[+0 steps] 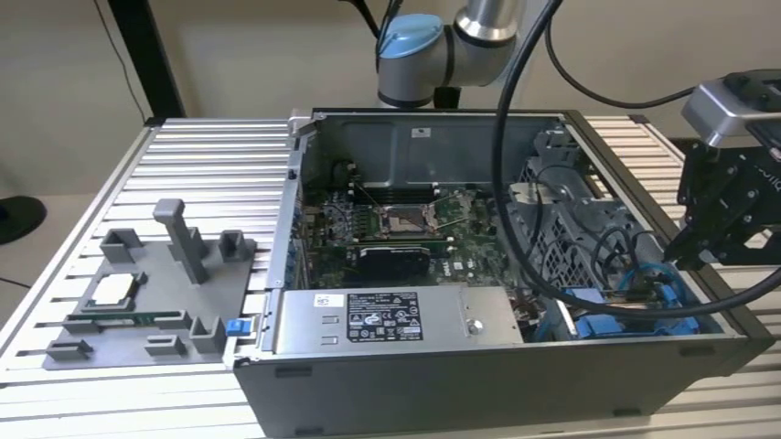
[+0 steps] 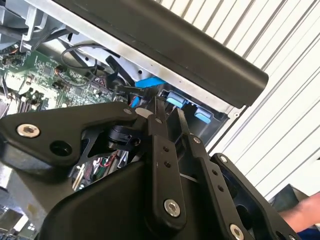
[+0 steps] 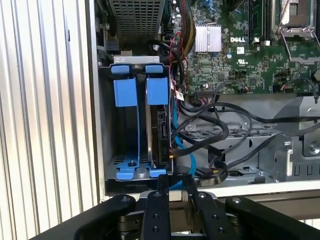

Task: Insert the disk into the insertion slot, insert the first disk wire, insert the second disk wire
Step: 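Insert the second disk wire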

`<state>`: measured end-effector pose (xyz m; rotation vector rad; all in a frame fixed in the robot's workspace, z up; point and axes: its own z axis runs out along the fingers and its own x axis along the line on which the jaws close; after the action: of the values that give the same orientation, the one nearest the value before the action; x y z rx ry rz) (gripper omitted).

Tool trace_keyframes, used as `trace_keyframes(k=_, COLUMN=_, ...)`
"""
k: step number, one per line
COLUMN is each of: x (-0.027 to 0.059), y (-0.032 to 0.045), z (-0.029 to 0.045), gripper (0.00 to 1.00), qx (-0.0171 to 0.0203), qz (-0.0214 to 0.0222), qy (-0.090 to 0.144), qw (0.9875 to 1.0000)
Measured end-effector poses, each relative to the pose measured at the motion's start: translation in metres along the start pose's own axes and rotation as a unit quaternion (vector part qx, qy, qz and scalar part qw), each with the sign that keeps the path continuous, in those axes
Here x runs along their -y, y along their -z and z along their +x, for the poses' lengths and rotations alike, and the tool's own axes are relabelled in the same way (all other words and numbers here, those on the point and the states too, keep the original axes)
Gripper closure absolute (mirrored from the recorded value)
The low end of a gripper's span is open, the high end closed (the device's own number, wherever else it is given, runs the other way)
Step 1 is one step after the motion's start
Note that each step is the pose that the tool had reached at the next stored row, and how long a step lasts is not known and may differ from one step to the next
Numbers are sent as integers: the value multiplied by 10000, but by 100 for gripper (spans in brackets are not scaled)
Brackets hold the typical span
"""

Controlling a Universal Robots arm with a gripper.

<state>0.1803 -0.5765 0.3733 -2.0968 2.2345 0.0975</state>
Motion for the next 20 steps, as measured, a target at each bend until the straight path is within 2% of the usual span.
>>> trace_keyframes(k=14, x=10, y=-8, z=-46, gripper=0, qx=5, qz=0, qy=0, qw=10000)
trace_keyframes(k=20, x=16, y=-24, z=-46, gripper=0, qx=35, qz=-2, qy=0, qw=10000)
